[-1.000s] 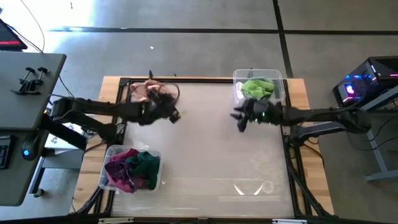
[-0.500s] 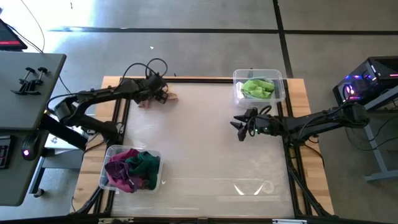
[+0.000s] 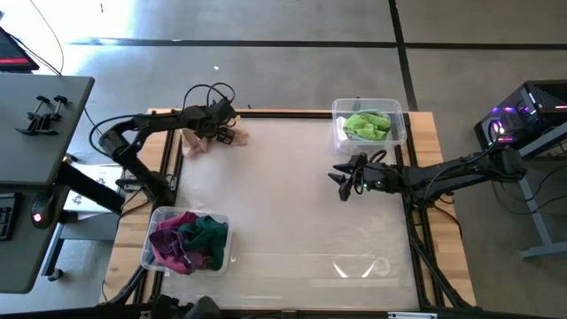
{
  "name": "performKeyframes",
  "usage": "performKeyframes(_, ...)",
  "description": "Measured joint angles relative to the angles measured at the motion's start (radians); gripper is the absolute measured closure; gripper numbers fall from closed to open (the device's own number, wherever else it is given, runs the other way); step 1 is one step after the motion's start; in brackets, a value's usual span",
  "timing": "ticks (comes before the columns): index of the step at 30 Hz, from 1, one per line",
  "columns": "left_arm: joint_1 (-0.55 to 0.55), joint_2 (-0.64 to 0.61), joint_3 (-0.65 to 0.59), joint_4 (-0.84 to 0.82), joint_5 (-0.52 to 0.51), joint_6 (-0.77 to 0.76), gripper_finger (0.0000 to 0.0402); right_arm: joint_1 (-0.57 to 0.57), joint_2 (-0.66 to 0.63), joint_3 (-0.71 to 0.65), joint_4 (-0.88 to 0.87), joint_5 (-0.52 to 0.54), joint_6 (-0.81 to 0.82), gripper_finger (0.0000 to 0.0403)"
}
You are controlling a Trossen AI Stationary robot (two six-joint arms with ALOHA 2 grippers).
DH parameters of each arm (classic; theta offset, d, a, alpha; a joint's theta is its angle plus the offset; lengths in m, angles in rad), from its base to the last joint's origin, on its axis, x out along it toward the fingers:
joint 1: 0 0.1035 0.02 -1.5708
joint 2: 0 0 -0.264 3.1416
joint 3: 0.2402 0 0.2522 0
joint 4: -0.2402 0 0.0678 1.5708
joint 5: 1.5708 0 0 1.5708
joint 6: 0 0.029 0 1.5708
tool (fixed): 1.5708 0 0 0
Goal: Sort towels by color in basket
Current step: Put the brown towel into the top transparent bin
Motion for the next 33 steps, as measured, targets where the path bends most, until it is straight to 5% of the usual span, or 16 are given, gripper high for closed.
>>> performKeyframes(7, 0.019, 0.081, 0.0, -0.019, -0.16, 0.057, 0.0203, 0.0, 0.0, 0.0, -0.001, -0.001, 0.007, 0.0231)
performKeyframes(17, 0.021, 0.083, 0.0, -0.02, -0.193, 0.188, 0.0389, 0.0, 0.0, 0.0, -0.002, -0.013, 0.008, 0.0231)
performKeyframes(21, -0.065, 0.035, 0.0, 0.004, -0.124, 0.177, 0.0385, 0.015, 0.0, 0.0, -0.012, -0.012, -0.016, 0.0231)
performKeyframes(29, -0.392, -0.168, 0.0, 0.267, 0.178, 0.077, 0.0397, 0.088, 0.0, 0.0, 0.004, 0.067, -0.065, 0.0231)
performKeyframes(33, -0.579, -0.212, 0.0, 0.498, 0.344, 0.043, 0.0397, 0.168, 0.0, 0.0, 0.11, -0.046, -0.174, 0.0231)
